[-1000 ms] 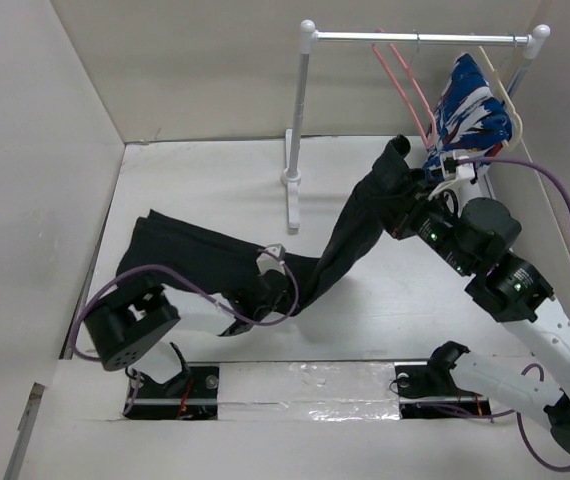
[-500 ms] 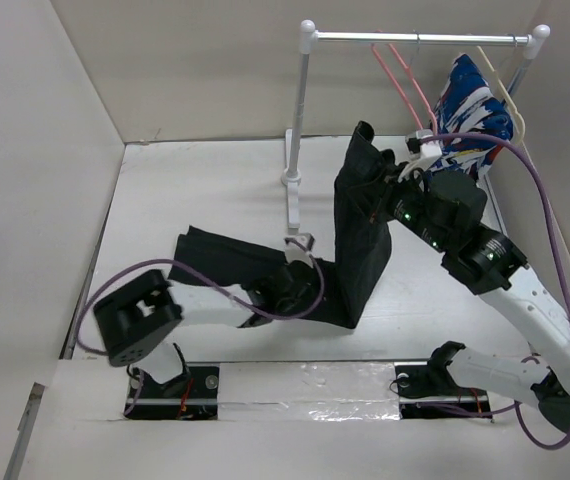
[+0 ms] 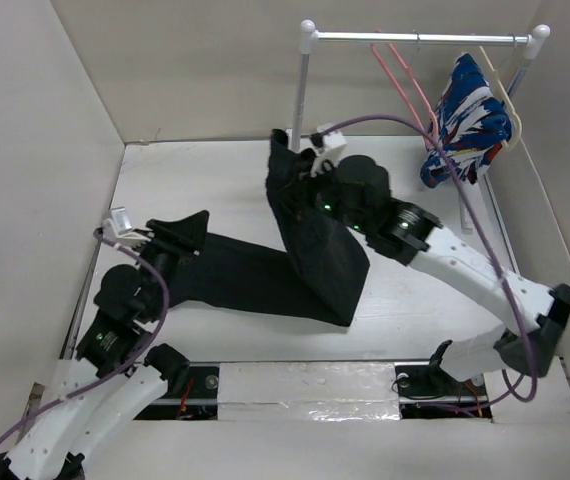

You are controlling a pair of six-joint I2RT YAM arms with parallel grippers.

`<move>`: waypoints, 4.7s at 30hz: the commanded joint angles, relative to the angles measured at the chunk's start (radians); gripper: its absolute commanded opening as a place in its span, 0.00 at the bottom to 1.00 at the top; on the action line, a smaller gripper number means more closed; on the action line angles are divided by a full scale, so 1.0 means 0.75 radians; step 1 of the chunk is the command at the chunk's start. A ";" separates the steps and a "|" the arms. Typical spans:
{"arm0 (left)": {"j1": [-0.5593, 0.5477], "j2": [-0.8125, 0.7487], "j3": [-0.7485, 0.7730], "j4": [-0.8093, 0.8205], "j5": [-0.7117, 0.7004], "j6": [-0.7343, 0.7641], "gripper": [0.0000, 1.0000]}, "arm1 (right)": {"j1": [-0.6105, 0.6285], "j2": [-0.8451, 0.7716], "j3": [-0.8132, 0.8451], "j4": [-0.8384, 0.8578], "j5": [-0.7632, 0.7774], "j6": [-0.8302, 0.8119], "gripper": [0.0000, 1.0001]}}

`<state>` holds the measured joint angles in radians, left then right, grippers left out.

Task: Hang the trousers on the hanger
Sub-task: Fold the trousers at the center of the board, then pick up the hanger from the clothesline.

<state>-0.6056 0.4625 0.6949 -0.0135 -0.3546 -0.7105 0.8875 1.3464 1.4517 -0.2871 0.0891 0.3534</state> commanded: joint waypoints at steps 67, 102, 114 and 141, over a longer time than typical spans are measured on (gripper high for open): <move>-0.870 1.216 -0.395 0.736 -0.169 -0.503 0.51 | -0.473 0.006 -1.138 0.622 0.045 0.196 0.65; -0.804 0.645 -0.256 0.405 -0.493 -0.032 0.00 | -0.594 -0.503 -0.527 0.212 -0.035 -0.222 0.00; -0.804 0.711 -0.272 0.487 -0.327 0.050 0.11 | -1.148 -0.082 0.176 0.015 -0.256 -0.283 0.92; -0.804 0.666 -0.317 0.470 -0.288 0.011 0.31 | -1.034 0.123 0.169 0.164 -0.219 -0.328 0.00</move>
<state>-1.2098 0.9688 0.4229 0.3172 -0.5751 -0.7132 0.0856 1.5043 1.5867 -0.2901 -0.1425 0.1013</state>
